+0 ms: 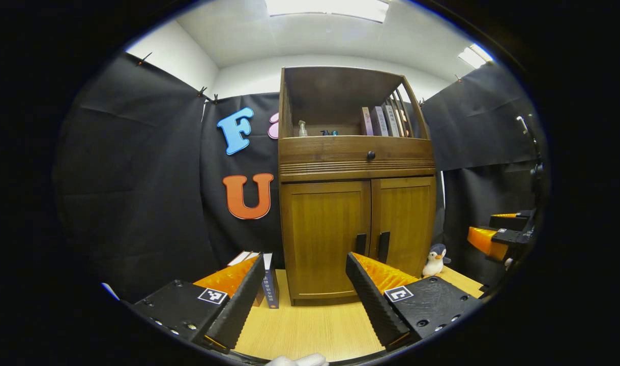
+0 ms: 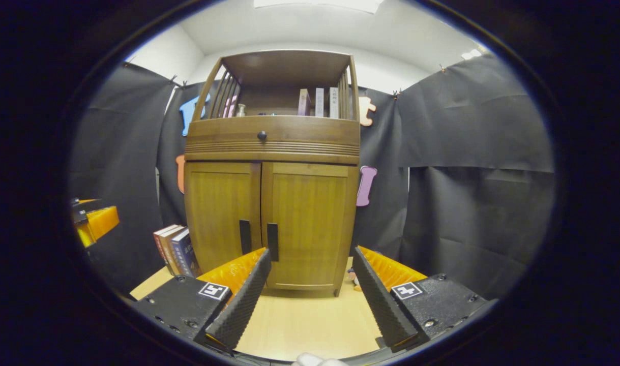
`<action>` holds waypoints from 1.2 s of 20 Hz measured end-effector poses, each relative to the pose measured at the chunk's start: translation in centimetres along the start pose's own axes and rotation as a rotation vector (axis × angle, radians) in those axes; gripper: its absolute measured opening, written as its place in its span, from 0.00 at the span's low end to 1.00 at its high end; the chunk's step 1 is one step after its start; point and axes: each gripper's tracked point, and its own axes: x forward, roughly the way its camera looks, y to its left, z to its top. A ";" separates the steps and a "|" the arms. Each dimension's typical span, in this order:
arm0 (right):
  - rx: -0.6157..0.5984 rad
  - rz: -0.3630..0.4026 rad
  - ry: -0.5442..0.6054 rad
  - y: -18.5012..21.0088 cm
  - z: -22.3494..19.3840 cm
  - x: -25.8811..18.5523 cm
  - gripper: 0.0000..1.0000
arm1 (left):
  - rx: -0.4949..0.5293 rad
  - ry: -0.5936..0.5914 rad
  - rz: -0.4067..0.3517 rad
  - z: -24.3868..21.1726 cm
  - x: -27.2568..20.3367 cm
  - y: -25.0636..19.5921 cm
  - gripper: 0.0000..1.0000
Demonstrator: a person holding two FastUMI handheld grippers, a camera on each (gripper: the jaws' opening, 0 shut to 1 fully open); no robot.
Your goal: Open the right door of the double-door shoe cabinet with the right hand, and open the left door with the left hand.
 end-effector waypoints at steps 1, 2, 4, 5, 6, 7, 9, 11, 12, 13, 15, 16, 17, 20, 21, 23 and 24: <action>-0.007 0.005 0.006 0.4 -0.3 1.0 1.00 | -0.004 0.001 0.007 -0.1 0.0 0.2 0.96; -0.013 0.010 0.011 0.8 -0.7 2.0 1.00 | -0.007 0.004 0.009 -0.3 0.0 0.4 0.96; -0.015 0.026 0.012 1.8 -1.2 4.4 1.00 | -0.017 0.019 0.000 -0.8 0.0 0.4 0.96; -0.010 0.039 0.011 2.5 -1.4 5.9 1.00 | -0.025 0.029 0.001 -1.0 0.1 0.6 0.96; -0.007 0.051 0.008 3.1 -1.5 7.3 1.00 | -0.033 0.039 0.011 -1.1 0.0 0.9 0.96; -0.005 0.062 0.012 3.8 -1.8 8.7 1.00 | -0.040 0.043 0.026 -1.1 0.0 1.5 0.96; -0.009 0.077 0.019 4.9 -2.4 11.8 1.00 | -0.038 0.042 0.056 -0.9 -0.1 2.1 0.96; -0.013 0.094 0.039 6.1 -3.0 15.1 1.00 | -0.025 0.051 0.093 -1.0 -0.5 2.7 0.96; -0.017 0.098 0.050 6.4 -3.4 16.6 1.00 | -0.019 0.055 0.111 -0.9 -0.6 2.8 0.96; -0.019 0.102 0.060 6.8 -3.7 18.1 1.00 | -0.011 0.055 0.132 -0.9 -0.8 3.0 1.00; -0.012 0.112 0.079 7.2 -4.3 20.9 1.00 | 0.006 0.062 0.165 -0.8 -0.8 3.1 0.96; -0.010 0.115 0.089 7.3 -4.6 22.1 1.00 | 0.013 0.071 0.175 -1.0 -0.8 3.0 0.96; -0.010 0.118 0.098 7.5 -5.0 23.4 1.00 | 0.018 0.075 0.188 -1.0 -0.7 3.0 0.96; -0.015 0.134 0.128 8.2 -5.7 26.3 1.00 | 0.013 0.080 0.230 -0.9 -0.6 2.8 0.96; -0.022 0.138 0.143 8.4 -6.3 27.2 1.00 | 0.010 0.085 0.240 -1.0 -0.5 2.5 0.96; -0.028 0.147 0.155 9.2 -6.9 28.5 0.92 | 0.015 0.096 0.259 -1.0 -0.4 2.5 0.96; -0.031 0.155 0.163 9.5 -7.1 29.0 0.86 | 0.019 0.100 0.267 -0.9 -0.4 2.4 0.96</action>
